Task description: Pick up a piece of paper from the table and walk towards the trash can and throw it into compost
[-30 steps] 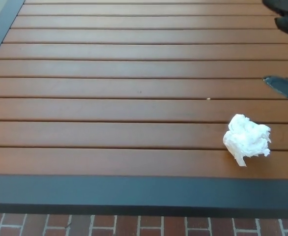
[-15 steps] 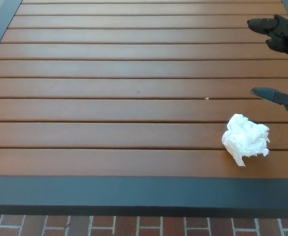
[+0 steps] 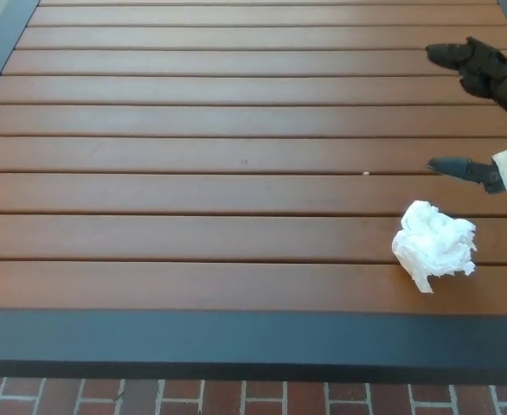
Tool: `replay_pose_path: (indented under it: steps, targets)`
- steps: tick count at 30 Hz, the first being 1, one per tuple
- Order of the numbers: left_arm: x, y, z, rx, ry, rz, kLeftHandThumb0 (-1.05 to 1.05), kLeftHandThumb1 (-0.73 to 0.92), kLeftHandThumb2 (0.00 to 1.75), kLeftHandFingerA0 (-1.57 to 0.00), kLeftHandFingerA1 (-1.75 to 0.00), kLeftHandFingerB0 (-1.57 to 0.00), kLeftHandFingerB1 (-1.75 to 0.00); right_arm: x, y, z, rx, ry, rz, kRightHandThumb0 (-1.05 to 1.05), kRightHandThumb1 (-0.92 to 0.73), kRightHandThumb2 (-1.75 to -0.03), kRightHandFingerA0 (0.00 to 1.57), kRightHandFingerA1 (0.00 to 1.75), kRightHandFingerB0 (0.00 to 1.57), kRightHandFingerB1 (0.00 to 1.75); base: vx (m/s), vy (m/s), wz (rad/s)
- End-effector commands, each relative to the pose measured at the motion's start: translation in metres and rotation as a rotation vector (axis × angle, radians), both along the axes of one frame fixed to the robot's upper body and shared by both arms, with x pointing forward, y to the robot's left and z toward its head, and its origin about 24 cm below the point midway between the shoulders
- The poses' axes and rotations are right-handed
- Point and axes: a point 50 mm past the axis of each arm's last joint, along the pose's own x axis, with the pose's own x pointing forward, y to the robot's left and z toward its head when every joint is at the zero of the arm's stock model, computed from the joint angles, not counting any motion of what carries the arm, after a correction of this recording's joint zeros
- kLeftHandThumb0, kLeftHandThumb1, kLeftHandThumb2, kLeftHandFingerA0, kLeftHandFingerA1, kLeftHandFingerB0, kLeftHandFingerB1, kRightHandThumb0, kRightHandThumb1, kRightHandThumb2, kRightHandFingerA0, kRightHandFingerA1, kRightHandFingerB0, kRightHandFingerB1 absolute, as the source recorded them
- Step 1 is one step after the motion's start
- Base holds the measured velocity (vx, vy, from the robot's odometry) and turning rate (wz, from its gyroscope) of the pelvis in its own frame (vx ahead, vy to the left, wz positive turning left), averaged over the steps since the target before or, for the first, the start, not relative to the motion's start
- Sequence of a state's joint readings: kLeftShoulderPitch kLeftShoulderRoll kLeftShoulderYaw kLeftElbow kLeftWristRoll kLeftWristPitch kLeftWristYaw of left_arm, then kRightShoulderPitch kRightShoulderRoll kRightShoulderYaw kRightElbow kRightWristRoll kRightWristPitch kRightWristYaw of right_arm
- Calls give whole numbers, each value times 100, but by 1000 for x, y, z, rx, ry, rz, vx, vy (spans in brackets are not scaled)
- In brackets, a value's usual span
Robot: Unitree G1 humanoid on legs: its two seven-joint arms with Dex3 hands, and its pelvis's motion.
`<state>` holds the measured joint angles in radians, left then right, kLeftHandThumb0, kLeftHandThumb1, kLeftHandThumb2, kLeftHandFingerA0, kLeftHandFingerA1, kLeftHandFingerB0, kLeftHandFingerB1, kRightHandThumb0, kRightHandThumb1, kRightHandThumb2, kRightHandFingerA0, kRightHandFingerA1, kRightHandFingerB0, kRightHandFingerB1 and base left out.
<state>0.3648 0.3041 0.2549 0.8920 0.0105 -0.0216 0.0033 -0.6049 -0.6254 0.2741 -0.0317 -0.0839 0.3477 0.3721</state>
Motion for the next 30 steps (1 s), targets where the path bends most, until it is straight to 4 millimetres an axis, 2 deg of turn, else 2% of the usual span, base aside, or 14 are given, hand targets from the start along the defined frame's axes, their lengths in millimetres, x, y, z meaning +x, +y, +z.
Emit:
replay_pose_path:
  steps: [1,4,8,10,18,20,27,30]
  targets:
    - [5,3,4,16,-54,-33,-6,72,61,-86,-57,-78,-55,1,4,-32,-45,60,4,-51,-60,-58,36,45,38,34,0,0,0]
    - [5,3,4,17,-53,-34,-6,72,61,-86,-57,-78,-55,2,4,-34,-48,61,4,-51,-60,-58,36,45,38,34,0,0,0]
    - [5,6,3,18,-43,-14,-5,73,61,-89,-56,-78,-54,4,-4,-49,-77,96,-19,-49,-62,-58,39,48,40,36,0,0,0]
    - [6,6,3,19,-41,-14,-5,73,61,-89,-56,-78,-54,4,-5,-50,-78,98,-19,-49,-62,-58,39,48,40,36,0,0,0]
    - [8,4,4,16,-48,-16,-8,72,61,-90,-57,-78,-54,2,-17,-81,-228,179,-54,-51,-63,-59,36,44,44,37,0,0,0]
    - [8,5,4,15,-49,-8,-8,72,61,-90,-57,-78,-54,2,-18,-84,-248,184,-55,-51,-63,-59,36,44,44,37,0,0,0]
    - [9,4,5,19,-49,-36,-8,71,61,-88,-57,-80,-55,-2,-3,-90,-388,157,26,-51,-66,-60,36,41,46,36,0,0,0]
    - [9,4,5,20,-44,-40,-10,71,61,-89,-57,-79,-54,-3,0,-91,-389,156,36,-51,-66,-60,36,42,46,36,0,0,0]
